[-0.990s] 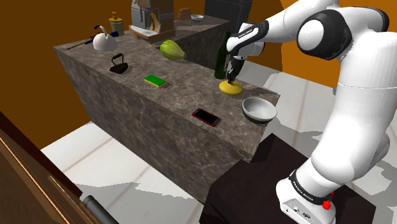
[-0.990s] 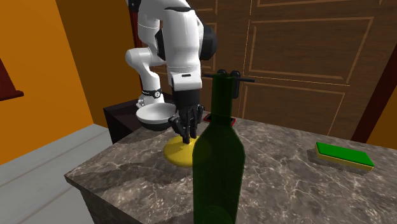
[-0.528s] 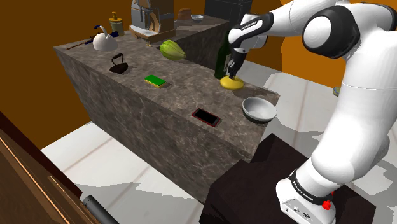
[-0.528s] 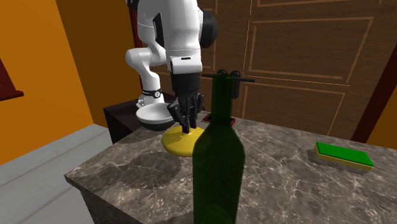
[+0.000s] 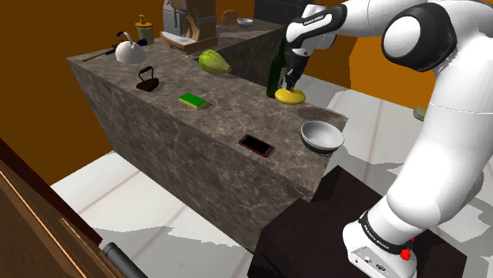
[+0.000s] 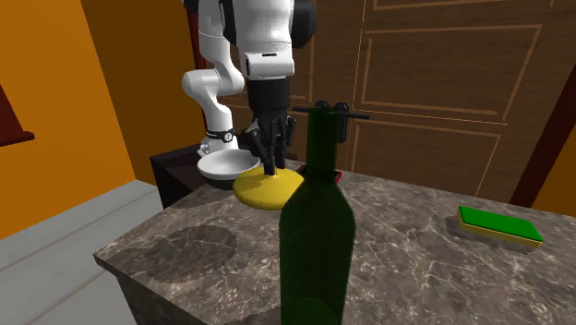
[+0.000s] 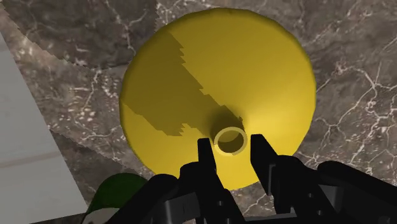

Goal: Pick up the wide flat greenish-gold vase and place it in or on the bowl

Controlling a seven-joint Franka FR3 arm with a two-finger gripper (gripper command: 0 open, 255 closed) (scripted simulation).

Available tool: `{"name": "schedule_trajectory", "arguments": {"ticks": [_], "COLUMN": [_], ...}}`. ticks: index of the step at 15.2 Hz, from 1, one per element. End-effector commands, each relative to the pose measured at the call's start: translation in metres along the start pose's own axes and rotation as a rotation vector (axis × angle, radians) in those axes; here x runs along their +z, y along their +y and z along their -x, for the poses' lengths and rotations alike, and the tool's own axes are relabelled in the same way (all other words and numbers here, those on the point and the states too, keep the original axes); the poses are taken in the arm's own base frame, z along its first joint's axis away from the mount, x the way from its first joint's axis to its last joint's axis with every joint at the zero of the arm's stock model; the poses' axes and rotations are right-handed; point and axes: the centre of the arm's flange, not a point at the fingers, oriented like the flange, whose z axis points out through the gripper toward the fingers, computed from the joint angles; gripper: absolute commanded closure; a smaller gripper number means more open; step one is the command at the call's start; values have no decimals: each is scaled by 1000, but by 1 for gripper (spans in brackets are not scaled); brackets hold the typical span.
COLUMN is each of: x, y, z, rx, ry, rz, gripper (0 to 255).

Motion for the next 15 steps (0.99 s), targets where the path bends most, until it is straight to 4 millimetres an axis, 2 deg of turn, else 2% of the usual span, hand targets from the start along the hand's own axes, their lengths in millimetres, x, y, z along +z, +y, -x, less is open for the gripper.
{"name": "schedule_trajectory", "arguments": {"ticks": [1,10,11,15], "x": [-11,-58,-59,-72], "y": [0,1,1,-18], "z": [0,-4,-4,44], "rx": [0,0,0,0], "ry": [0,0,0,0], "rz": [0,0,0,0], "gripper": [255,255,255,255]}}
